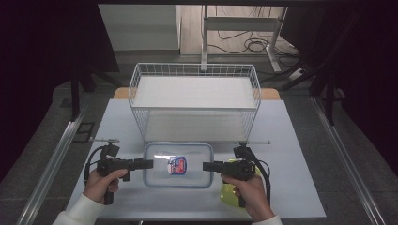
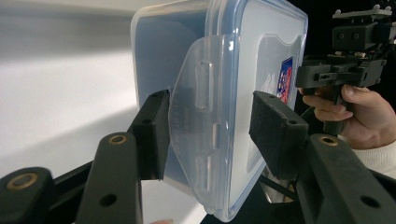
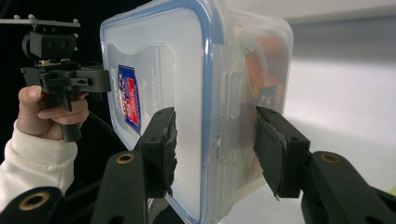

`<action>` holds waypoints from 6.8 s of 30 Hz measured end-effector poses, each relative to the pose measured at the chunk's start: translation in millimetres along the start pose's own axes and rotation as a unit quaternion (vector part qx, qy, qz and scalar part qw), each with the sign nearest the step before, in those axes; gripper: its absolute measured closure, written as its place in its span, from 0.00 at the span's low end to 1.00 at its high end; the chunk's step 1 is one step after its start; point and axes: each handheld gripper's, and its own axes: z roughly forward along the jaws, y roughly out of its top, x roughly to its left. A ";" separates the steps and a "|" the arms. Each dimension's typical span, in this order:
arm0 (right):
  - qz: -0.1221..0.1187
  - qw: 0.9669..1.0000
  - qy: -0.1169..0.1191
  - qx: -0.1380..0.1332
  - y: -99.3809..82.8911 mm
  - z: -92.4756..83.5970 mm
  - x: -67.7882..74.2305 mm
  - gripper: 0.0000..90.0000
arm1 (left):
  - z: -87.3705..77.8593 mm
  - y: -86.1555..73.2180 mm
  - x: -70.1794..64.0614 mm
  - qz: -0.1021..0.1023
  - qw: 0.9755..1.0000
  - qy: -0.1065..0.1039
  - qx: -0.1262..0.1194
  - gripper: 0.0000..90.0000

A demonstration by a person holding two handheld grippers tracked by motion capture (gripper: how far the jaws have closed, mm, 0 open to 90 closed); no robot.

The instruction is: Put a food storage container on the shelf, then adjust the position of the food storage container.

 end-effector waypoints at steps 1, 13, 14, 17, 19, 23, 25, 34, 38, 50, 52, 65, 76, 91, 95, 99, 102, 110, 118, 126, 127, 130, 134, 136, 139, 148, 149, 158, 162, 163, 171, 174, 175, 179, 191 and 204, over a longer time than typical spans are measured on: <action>-0.001 1.000 0.000 -0.003 3.7 -5.9 1.5 0.56 | 0.3 2.3 -2.6 0.003 1.000 -0.001 -0.001 0.54; -0.022 1.000 -0.005 -0.017 34.6 -35.8 10.6 0.56 | 3.4 38.8 -31.6 0.019 1.000 -0.006 -0.007 0.55; -0.021 1.000 -0.003 -0.018 37.8 -37.7 10.4 0.56 | 3.4 42.5 -33.3 0.019 1.000 -0.005 -0.008 0.54; -0.021 0.999 0.003 -0.025 47.2 -43.3 10.1 0.58 | 2.9 53.8 -39.4 0.021 1.000 -0.004 -0.013 0.54; -0.022 0.999 0.004 -0.029 52.7 -46.1 11.0 0.58 | 2.3 60.6 -42.3 0.022 1.000 -0.003 -0.016 0.54; -0.028 0.999 0.003 -0.035 63.5 -51.1 14.2 0.57 | 0.6 72.7 -48.8 0.026 1.000 -0.002 -0.017 0.54; -0.033 0.999 0.002 -0.037 69.3 -54.2 16.8 0.57 | -1.1 79.1 -52.9 0.031 0.999 -0.002 -0.019 0.54; -0.046 0.998 0.005 -0.047 101.1 -66.0 29.2 0.57 | -10.7 111.5 -68.2 0.041 0.999 0.000 -0.027 0.54; -0.050 0.997 0.006 -0.050 116.2 -67.9 32.5 0.57 | -13.1 127.1 -70.6 0.042 0.999 0.002 -0.027 0.54; -0.045 0.998 0.006 -0.048 168.4 -60.0 22.9 0.57 | -7.7 178.6 -56.3 0.037 0.999 0.003 -0.033 0.54; -0.044 0.998 0.004 -0.047 177.4 -58.8 21.9 0.57 | -6.8 187.7 -53.9 0.036 0.999 0.001 -0.034 0.54; -0.031 0.999 -0.011 -0.040 219.1 -51.0 5.4 0.57 | 10.9 220.5 -30.7 0.014 0.999 -0.012 -0.041 0.54; 0.024 0.999 0.002 -0.049 228.8 -44.2 -11.0 0.55 | 19.9 226.6 -23.7 -0.004 0.998 -0.003 -0.066 0.53; 0.047 0.994 -0.047 -0.081 228.3 -37.1 -4.4 0.43 | 26.5 228.9 -23.5 -0.007 0.994 0.050 -0.095 0.33; 0.030 0.995 -0.042 -0.089 222.5 -46.3 0.1 0.43 | 16.9 225.4 -33.6 0.009 0.993 0.041 -0.110 0.31; 0.013 0.996 -0.030 -0.085 212.1 -54.8 1.1 0.43 | 10.8 216.0 -47.0 0.024 0.994 0.038 -0.101 0.26; -0.008 0.995 -0.025 -0.092 202.7 -61.1 2.1 0.43 | 6.6 205.8 -55.2 0.035 0.993 0.038 -0.102 0.26; -0.081 0.990 -0.032 -0.114 173.9 -78.6 12.7 0.41 | -3.6 170.3 -69.8 0.079 0.991 0.032 -0.102 0.25; -0.111 0.989 -0.041 -0.093 141.2 -93.5 13.9 0.38 | -12.4 121.5 -75.8 0.109 0.989 0.026 -0.099 0.25; -0.131 0.988 -0.041 -0.072 106.5 -98.1 5.2 0.38 | -15.3 77.6 -68.9 0.136 0.986 0.051 -0.077 0.27; -0.136 0.988 -0.040 -0.069 101.4 -97.8 4.8 0.38 | -15.4 71.5 -67.2 0.140 0.986 0.054 -0.074 0.27; -0.146 0.987 -0.041 -0.061 83.8 -96.0 1.1 0.38 | -13.5 51.7 -61.4 0.145 0.986 0.060 -0.063 0.28; -0.153 0.986 -0.043 -0.049 59.8 -91.0 -8.7 0.38 | -11.1 28.5 -51.6 0.142 0.986 0.062 -0.053 0.28; -0.153 0.986 -0.045 -0.042 49.9 -89.5 -13.2 0.38 | -10.0 17.4 -46.3 0.141 0.986 0.071 -0.047 0.28; -0.158 0.986 -0.054 -0.028 37.6 -87.9 -18.9 0.38 | -8.3 6.4 -39.3 0.134 0.987 0.074 -0.042 0.28; -0.159 0.985 -0.071 -0.010 18.1 -82.7 -30.9 0.38 | 1.6 -9.9 -29.6 0.127 0.988 0.079 -0.022 0.28; -0.159 0.985 -0.074 -0.009 16.6 -83.1 -31.6 0.38 | 2.5 -11.9 -28.6 0.126 0.989 0.079 -0.020 0.28; -0.160 0.982 -0.101 0.002 -5.6 -98.6 -37.8 0.41 | 6.2 -24.2 -19.7 0.123 0.987 0.103 -0.009 0.27; -0.154 0.982 -0.110 0.006 -17.1 -106.4 -44.1 0.44 | 8.3 -28.4 -15.5 0.123 0.986 0.111 -0.001 0.27; -0.152 0.982 -0.112 0.009 -20.9 -108.1 -45.6 0.45 | 8.8 -29.6 -14.2 0.124 0.986 0.114 0.002 0.27; -0.142 0.979 -0.137 0.044 -54.8 -117.2 -60.8 0.57 | 9.3 -33.2 -4.1 0.116 0.986 0.122 0.010 0.26; -0.142 0.977 -0.147 0.060 -65.0 -124.2 -65.2 0.74 | 9.8 -33.6 -2.4 0.114 0.986 0.122 0.011 0.26; -0.145 0.975 -0.152 0.068 -68.7 -125.8 -66.1 0.80 | 9.9 -33.9 -2.0 0.112 0.986 0.122 0.011 0.26; -0.164 0.968 -0.153 0.112 -84.6 -123.9 -65.8 0.98 | 10.9 -34.4 0.6 0.108 0.986 0.124 0.013 0.26; -0.204 0.945 -0.173 0.188 -89.3 -86.4 -60.1 0.99 | 10.7 -34.1 3.5 0.102 0.987 0.125 0.013 0.26; -0.228 0.935 -0.176 0.207 -80.2 -34.4 -33.5 0.99 | 8.7 -34.2 8.5 0.096 0.987 0.130 0.011 0.26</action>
